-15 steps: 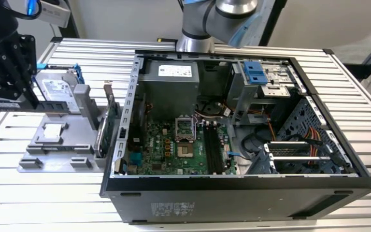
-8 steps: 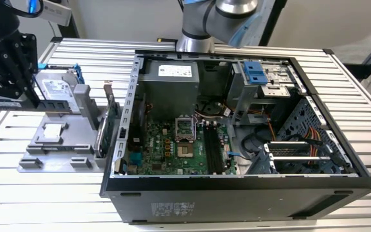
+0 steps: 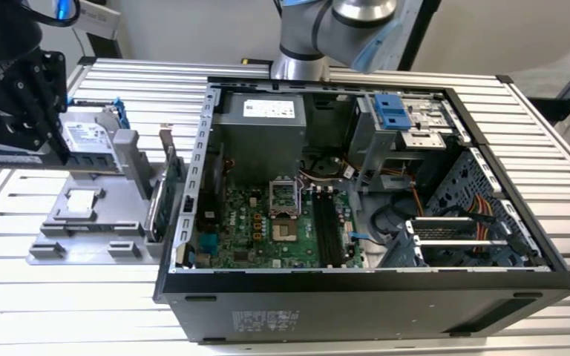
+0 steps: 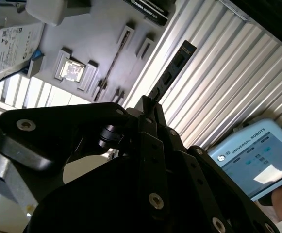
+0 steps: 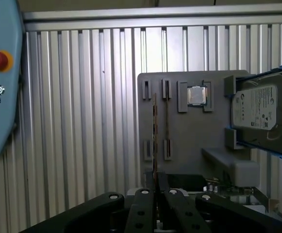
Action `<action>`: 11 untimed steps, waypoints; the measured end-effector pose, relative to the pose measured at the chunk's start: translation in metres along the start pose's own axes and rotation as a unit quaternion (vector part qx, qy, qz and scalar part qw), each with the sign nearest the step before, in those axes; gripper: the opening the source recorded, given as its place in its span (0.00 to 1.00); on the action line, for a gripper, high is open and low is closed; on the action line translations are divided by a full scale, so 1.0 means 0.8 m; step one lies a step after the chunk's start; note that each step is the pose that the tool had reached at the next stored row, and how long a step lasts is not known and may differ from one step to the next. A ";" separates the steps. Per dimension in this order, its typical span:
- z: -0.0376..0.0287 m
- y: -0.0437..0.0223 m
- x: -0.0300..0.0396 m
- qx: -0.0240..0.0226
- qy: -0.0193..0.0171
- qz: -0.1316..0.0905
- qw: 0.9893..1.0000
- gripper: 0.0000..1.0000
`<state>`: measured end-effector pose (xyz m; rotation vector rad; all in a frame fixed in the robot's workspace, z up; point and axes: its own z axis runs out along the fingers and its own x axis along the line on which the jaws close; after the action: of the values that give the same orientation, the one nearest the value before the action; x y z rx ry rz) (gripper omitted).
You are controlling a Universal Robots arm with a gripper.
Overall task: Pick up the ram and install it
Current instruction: 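Pick up the ram and move it above insertion slot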
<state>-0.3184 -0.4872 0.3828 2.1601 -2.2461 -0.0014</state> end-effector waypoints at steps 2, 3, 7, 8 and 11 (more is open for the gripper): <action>-0.0001 -0.0027 -0.0004 0.000 0.000 0.000 1.000 0.00; -0.0001 -0.0040 -0.0006 0.000 0.000 0.000 1.000 0.00; -0.0002 -0.0088 -0.0013 0.000 0.000 0.000 1.000 0.00; -0.0002 -0.0101 -0.0015 0.000 0.000 0.000 1.000 0.00; -0.0003 -0.0136 -0.0022 0.000 0.000 0.000 1.000 0.00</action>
<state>-0.3074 -0.4859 0.3829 2.1601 -2.2460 -0.0014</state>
